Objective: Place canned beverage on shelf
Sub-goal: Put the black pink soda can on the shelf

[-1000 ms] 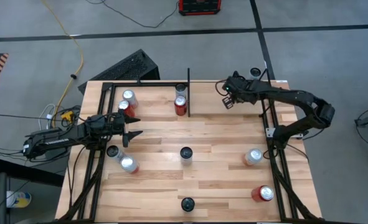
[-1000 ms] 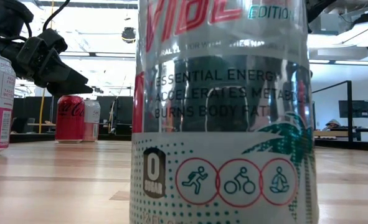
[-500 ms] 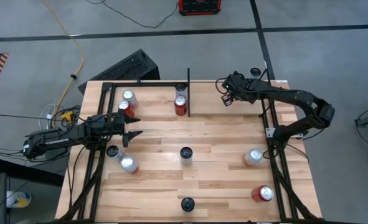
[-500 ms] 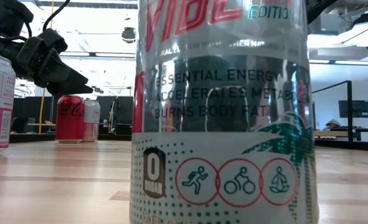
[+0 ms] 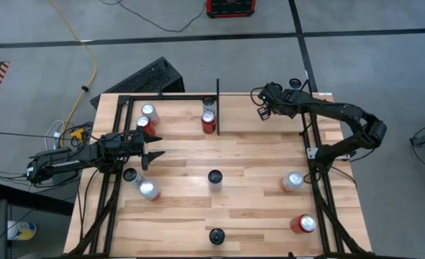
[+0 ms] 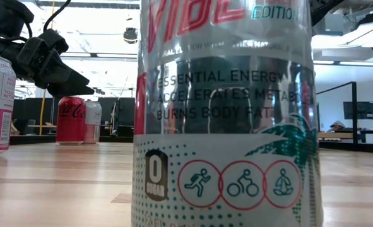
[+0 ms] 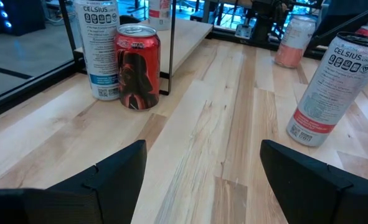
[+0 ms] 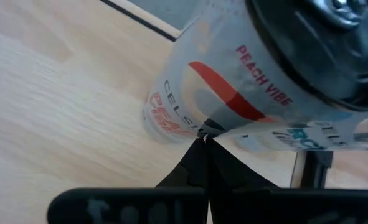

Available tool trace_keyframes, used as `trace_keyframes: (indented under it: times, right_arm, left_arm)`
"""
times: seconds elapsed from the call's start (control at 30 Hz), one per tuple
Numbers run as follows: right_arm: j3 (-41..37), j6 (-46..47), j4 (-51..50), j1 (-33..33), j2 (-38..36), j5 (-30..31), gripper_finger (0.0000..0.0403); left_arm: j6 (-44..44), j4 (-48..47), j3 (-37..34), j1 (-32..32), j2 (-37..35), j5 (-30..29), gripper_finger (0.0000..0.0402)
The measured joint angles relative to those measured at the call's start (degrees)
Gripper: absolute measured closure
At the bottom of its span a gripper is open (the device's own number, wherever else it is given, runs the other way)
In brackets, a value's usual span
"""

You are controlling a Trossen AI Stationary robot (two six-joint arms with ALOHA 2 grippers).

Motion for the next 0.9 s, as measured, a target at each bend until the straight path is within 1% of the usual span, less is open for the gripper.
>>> trace_keyframes:
  times: [0.43, 0.63, 0.9]
  right_arm:
    - [0.00, -0.15, 1.33, -2.50, 0.02, 0.15, 0.0387]
    - [-0.02, -0.04, 2.05, -2.49, 0.02, -0.38, 0.0387]
    - [-0.02, 1.62, 1.69, 0.51, 0.02, -1.48, 0.0387]
  left_arm:
    - [-0.02, 0.00, 0.00, 0.00, 0.01, 0.00, 0.0102]
    - [0.00, 0.00, 0.00, -0.02, 0.00, 0.00, 0.0102]
    - [-0.02, 0.00, 0.00, -0.02, 0.00, 0.00, 0.0102]
